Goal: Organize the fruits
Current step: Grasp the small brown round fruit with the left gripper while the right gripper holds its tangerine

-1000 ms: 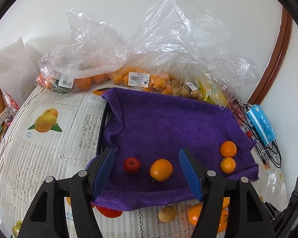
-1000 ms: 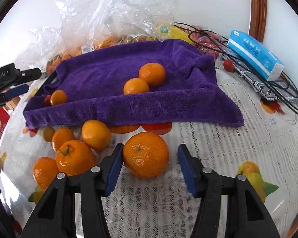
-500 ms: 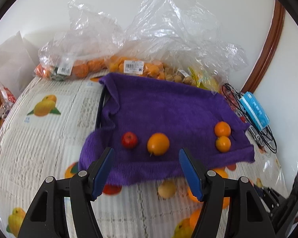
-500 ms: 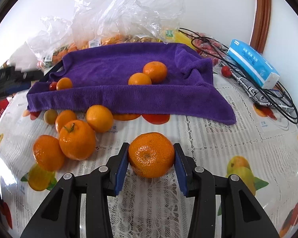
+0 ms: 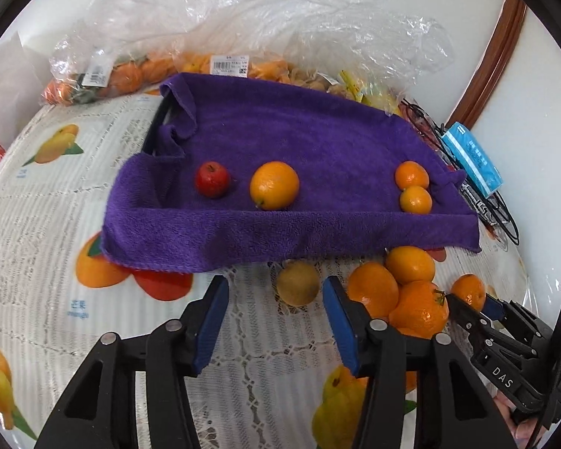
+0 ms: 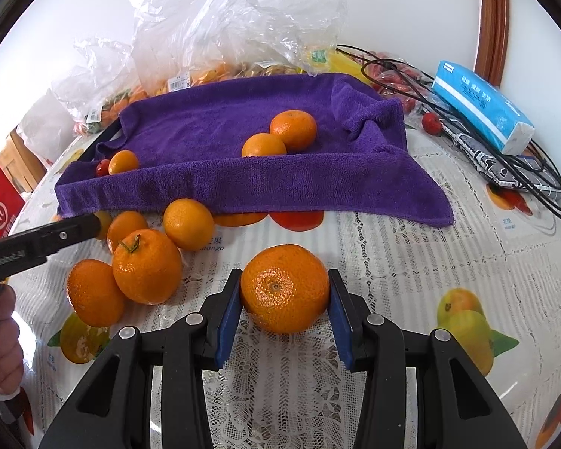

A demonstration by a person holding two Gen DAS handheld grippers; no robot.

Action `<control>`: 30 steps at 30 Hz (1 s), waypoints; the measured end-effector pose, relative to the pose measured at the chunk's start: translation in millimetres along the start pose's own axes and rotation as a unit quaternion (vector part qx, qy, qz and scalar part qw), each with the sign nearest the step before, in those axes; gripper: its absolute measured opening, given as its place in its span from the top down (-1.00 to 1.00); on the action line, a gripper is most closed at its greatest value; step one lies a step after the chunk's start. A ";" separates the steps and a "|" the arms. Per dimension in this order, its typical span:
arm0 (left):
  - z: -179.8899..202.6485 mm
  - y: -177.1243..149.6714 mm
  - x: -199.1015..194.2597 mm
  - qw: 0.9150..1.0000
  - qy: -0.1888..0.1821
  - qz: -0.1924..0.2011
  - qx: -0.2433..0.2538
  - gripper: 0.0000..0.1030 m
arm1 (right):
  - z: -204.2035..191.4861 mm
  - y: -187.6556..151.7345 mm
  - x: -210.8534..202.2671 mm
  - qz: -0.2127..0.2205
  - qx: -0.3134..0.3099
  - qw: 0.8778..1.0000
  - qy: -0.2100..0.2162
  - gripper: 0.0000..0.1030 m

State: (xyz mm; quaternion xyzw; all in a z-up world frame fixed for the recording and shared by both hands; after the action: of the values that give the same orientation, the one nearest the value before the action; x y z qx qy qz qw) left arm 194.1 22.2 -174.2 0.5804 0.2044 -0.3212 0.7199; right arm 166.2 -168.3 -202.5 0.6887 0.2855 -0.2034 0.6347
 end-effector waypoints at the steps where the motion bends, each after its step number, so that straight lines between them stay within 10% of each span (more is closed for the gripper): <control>1: 0.9 0.0 0.7 1.000 -0.002 0.001 0.002 0.06 | -0.1 0.0 -0.1 0.000 0.000 1.000 0.000 0.15; 8: 12.6 -1.5 8.0 1.000 -0.001 0.006 0.026 0.54 | 2.7 0.7 -1.0 0.002 0.015 1.000 0.012 0.14; 30: 16.6 -4.4 6.8 0.998 0.036 0.026 0.050 0.55 | 3.3 0.4 0.5 0.002 0.009 1.000 0.015 0.14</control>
State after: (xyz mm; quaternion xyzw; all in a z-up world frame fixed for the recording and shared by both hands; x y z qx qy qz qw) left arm 194.6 4.1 -177.8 0.6323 0.1985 -0.2907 0.6902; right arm 167.1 -171.5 -202.9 0.6981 0.2916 -0.1946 0.6243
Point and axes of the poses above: each gripper's, at about its wrist camera, not at the fingertips, and x roughly the way its jaws point, z to its right, y to its top, the point moved 3 cm from there along x, roughly the way its jaws point, and after that the axes turned 10 degrees about z, right-handed, at the moved point
